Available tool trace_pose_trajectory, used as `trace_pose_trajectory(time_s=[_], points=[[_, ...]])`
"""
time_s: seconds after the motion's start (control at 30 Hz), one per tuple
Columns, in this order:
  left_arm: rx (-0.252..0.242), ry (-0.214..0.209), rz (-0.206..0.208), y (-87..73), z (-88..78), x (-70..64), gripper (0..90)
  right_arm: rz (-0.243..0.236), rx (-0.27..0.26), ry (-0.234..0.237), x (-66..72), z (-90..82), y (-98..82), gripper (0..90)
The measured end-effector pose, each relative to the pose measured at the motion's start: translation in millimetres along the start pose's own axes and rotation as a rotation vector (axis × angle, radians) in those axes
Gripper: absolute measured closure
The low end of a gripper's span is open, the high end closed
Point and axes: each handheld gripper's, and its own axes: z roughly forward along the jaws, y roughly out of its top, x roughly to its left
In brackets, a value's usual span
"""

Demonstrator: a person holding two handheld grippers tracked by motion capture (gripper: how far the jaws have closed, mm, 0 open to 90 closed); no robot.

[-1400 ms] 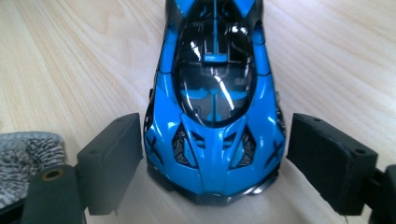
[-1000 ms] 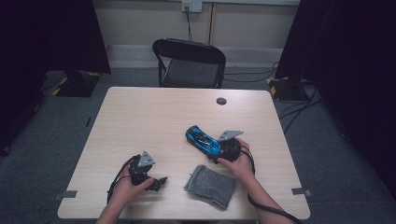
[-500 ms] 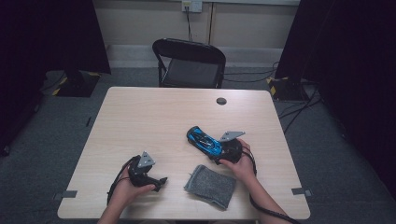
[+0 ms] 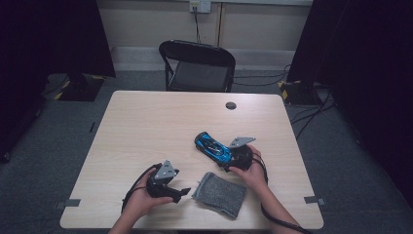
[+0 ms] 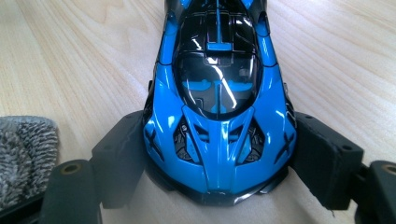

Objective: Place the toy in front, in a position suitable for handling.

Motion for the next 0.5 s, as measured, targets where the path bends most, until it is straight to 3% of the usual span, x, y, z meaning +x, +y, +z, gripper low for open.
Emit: trace_pose_trajectory(time_s=[0.17,0.27,0.37,0.5], points=[[0.016,-0.051,0.059,18.4,6.3,-12.9,20.9,0.000,0.000,0.001,0.0,0.0,0.0,24.0],[0.012,-0.087,0.058,25.9,11.2,-18.7,20.9,0.000,0.000,0.001,0.0,0.0,0.0,24.0],[0.013,-0.092,0.082,32.5,15.9,-24.2,20.9,0.000,0.003,-0.001,0.3,0.1,0.1,23.6],[0.008,-0.100,0.085,38.9,22.0,-26.7,20.9,0.002,0.002,-0.002,0.3,0.2,0.2,23.5]])
